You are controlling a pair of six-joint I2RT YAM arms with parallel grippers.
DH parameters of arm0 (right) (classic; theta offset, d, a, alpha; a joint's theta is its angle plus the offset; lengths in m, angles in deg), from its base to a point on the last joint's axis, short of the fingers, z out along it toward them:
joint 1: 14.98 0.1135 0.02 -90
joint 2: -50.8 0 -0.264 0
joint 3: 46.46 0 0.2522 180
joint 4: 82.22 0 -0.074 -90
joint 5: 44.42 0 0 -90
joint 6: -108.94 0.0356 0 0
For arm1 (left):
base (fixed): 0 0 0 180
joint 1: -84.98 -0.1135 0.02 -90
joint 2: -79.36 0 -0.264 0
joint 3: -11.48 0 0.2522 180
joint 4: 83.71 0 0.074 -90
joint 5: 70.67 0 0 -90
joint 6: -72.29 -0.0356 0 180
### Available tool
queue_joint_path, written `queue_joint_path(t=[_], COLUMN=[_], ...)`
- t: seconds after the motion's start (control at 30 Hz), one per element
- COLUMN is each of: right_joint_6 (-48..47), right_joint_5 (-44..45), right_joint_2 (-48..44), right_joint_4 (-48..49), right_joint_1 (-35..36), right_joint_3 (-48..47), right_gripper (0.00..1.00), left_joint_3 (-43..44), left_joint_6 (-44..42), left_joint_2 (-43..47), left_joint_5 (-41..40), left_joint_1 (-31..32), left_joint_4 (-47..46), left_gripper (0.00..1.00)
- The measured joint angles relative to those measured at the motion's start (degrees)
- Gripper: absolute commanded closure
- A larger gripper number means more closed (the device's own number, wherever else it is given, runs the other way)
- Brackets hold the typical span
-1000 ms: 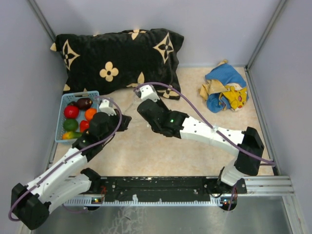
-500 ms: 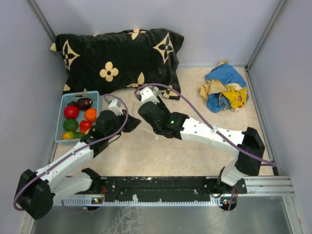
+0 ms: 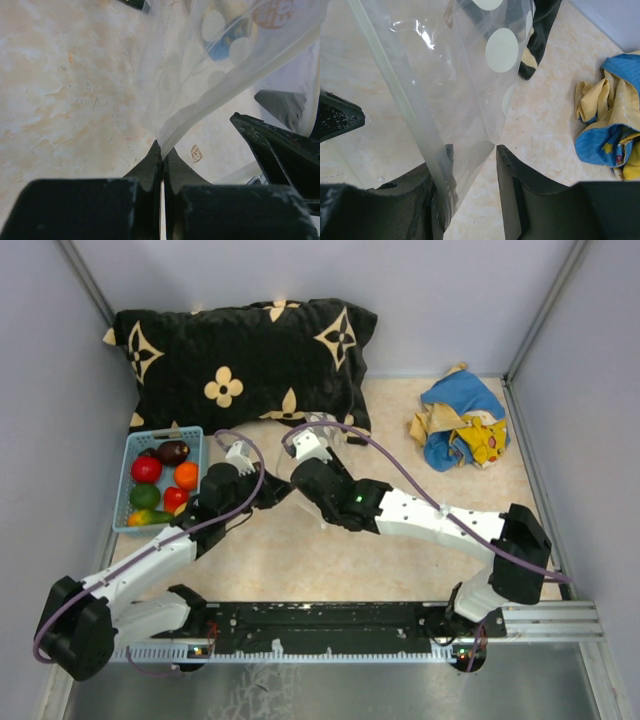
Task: Place the food in the zip-top bag and seal the zipper
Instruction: Open the zipper of the food storage bag.
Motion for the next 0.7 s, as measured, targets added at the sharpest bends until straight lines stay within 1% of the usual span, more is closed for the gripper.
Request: queue_joint_path(t=[0.1, 0.17, 0.27, 0.43, 0.5, 0.57, 0.6, 0.7], right_joint_6=[0.0, -0.2, 0.2, 1.8, 2.4, 3.0, 3.2, 3.6], right_joint_5=[0.1, -0.2, -1.5, -3.2, -3.6, -3.7, -3.7, -3.3], right_joint_2=[-0.9, -1.9, -3.2, -4.8, -5.3, -5.4, -5.4, -5.8], right_joint_4=[1.0, 1.4, 1.9, 3.2, 3.7, 4.2, 4.5, 4.8], right_joint_1=[0.0, 0.0, 0.0, 0.0, 0.0, 0.0, 0.0, 0.0], right_joint_3=[0.7, 1.7, 2.6, 5.0, 6.8, 8.4, 9.1, 10.7], right_gripper=[0.43, 0.39, 0.37, 0.38, 0.41, 0.48, 0.53, 0.74], left_joint_3=[0.0, 0.0, 0.0, -0.2, -0.5, -0.8, -0.8, -0.8], left_joint_6=[1.2, 2.1, 3.5, 5.9, 6.7, 7.3, 7.6, 8.2], left_joint_2=[-0.9, -1.0, -1.0, -1.0, -1.0, -1.0, -1.0, -1.0], left_joint_5=[1.0, 1.5, 1.8, 2.0, 2.1, 2.2, 2.3, 2.5], left_joint_1=[-0.5, -0.6, -0.6, -0.6, -0.6, -0.6, -0.6, -0.6], left_joint_4=[-0.6, -1.5, -2.7, -4.5, -5.1, -5.4, -5.4, -5.4], left_gripper=[1.00, 1.00, 1.00, 1.00, 1.00, 1.00, 1.00, 1.00])
